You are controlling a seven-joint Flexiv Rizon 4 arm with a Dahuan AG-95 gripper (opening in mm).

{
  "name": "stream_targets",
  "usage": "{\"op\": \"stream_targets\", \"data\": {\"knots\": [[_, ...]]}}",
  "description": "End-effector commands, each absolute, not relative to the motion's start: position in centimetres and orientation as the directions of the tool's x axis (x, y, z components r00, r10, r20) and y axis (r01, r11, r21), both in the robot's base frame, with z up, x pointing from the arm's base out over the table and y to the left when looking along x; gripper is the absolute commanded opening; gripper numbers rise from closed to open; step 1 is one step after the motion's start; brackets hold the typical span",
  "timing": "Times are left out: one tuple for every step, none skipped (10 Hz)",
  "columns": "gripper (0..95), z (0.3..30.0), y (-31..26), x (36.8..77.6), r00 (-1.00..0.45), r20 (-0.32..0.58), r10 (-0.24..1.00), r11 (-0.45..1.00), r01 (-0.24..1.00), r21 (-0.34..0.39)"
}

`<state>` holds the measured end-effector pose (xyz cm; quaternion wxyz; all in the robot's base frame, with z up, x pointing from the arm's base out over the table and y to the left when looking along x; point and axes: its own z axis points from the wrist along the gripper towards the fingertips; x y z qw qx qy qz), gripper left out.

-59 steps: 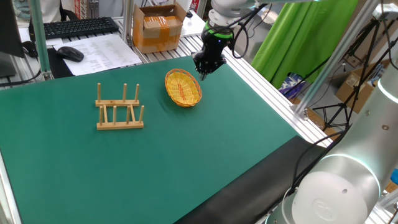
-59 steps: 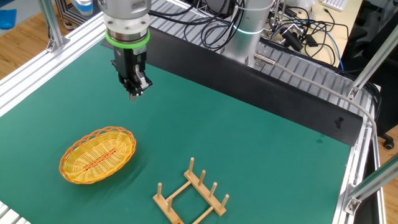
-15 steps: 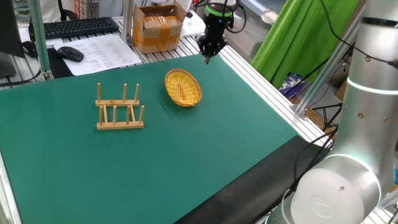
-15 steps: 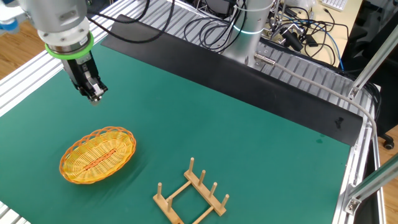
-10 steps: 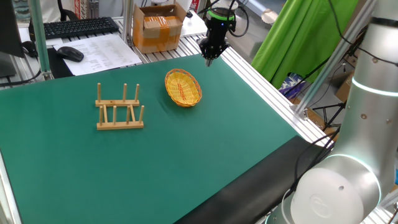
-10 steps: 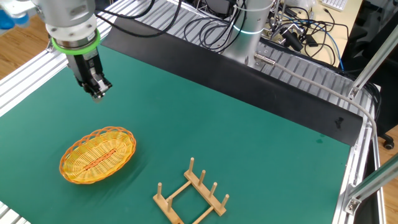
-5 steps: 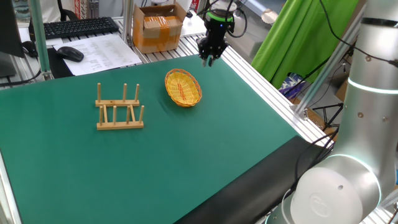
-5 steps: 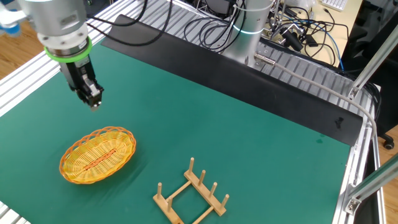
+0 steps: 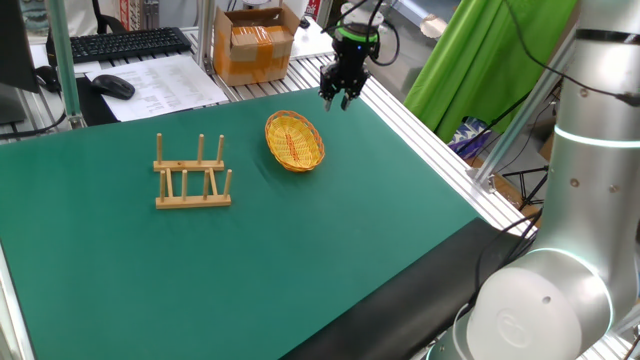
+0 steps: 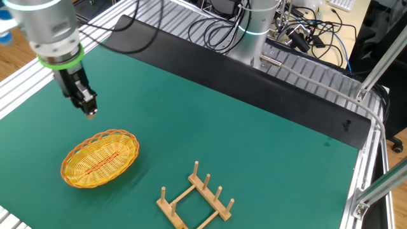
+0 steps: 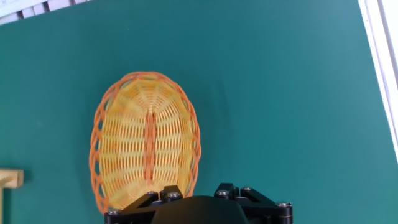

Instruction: Put the dish on the dish rack

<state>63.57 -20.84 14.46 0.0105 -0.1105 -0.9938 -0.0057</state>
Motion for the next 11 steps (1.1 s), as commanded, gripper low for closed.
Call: {"op": "stream_targets", "data": {"knots": [[38.0,13.6,-21.0,63.5,-0.975,-0.001,0.222,0.975,0.222,0.026],[38.0,13.1,-20.9,63.6,-0.974,-0.014,0.225,0.974,0.224,0.032],[38.0,12.4,-20.8,63.8,-0.974,-0.027,0.227,0.973,0.226,0.035],[38.0,11.9,-20.6,64.0,-0.972,-0.032,0.232,0.972,0.231,0.037],[38.0,11.6,-20.5,64.1,-0.971,-0.036,0.238,0.971,0.236,0.040],[38.0,11.3,-20.4,64.1,-0.970,-0.040,0.241,0.970,0.240,0.042],[38.0,10.9,-20.3,64.2,-0.968,-0.048,0.248,0.968,0.246,0.047],[57.0,10.4,-20.1,64.3,-0.966,-0.050,0.256,0.966,0.253,0.053],[57.0,10.0,-20.0,64.4,-0.964,-0.051,0.260,0.965,0.257,0.056],[57.0,9.2,-20.0,64.5,-0.964,-0.061,0.260,0.965,0.256,0.059],[57.0,8.7,-20.0,64.6,-0.963,-0.065,0.260,0.965,0.256,0.061]]}}
